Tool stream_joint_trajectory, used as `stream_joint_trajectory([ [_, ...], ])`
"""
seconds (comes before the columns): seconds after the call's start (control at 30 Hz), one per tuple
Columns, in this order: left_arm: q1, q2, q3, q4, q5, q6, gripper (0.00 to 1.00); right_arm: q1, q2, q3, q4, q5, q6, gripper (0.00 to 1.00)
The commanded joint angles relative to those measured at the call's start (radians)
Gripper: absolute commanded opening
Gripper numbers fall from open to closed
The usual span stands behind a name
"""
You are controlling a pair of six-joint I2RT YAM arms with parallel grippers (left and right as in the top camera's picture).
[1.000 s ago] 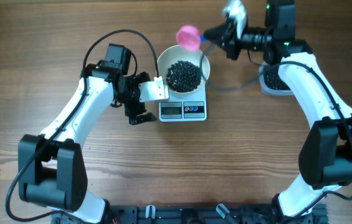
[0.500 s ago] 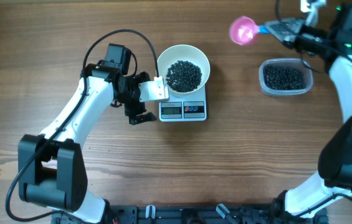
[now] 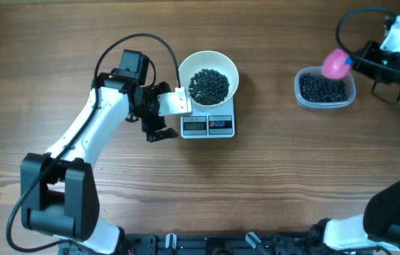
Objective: Scoop item into bowl and weigh 150g on scale
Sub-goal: 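Carry the empty scoop back right to the bean tub, then lower the pink scoop into the beans with the right gripper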
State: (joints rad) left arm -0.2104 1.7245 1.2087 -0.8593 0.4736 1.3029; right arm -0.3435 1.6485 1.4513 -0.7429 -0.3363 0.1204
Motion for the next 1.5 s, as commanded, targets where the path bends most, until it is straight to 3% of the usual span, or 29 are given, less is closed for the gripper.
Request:
stream_joint_trajectory([
  [0.0, 0.0, -0.007, -0.007, 0.0, 0.023, -0.009, 1.0, 0.0, 0.024, 0.01, -0.029, 0.244, -0.043, 0.04],
  [0.4, 0.0, -0.007, -0.007, 0.0, 0.023, -0.009, 1.0, 0.027, 0.237, 0.008, -0.048, 0.263, -0.068, 0.04],
  [0.57, 0.0, -0.007, -0.007, 0.0, 0.023, -0.009, 1.0, 0.029, 0.315, 0.008, -0.063, 0.024, -0.073, 0.04],
  [0.7, 0.0, -0.007, -0.007, 0.0, 0.023, -0.009, 1.0, 0.03, 0.324, 0.008, -0.063, -0.172, -0.146, 0.04],
  [0.9, 0.0, -0.007, -0.007, 0.0, 0.023, -0.009, 1.0, 0.03, 0.324, 0.008, -0.092, -0.185, -0.152, 0.04],
  [1.13, 0.0, -0.007, -0.007, 0.0, 0.023, -0.009, 1.0, 0.03, 0.324, 0.008, -0.126, -0.264, -0.282, 0.04],
  [1.37, 0.0, -0.007, -0.007, 0.0, 0.023, -0.009, 1.0, 0.03, 0.324, 0.008, -0.068, -0.191, -0.215, 0.06],
  [1.47, 0.0, -0.007, -0.007, 0.0, 0.023, -0.009, 1.0, 0.03, 0.324, 0.008, -0.087, -0.266, -0.249, 0.04],
])
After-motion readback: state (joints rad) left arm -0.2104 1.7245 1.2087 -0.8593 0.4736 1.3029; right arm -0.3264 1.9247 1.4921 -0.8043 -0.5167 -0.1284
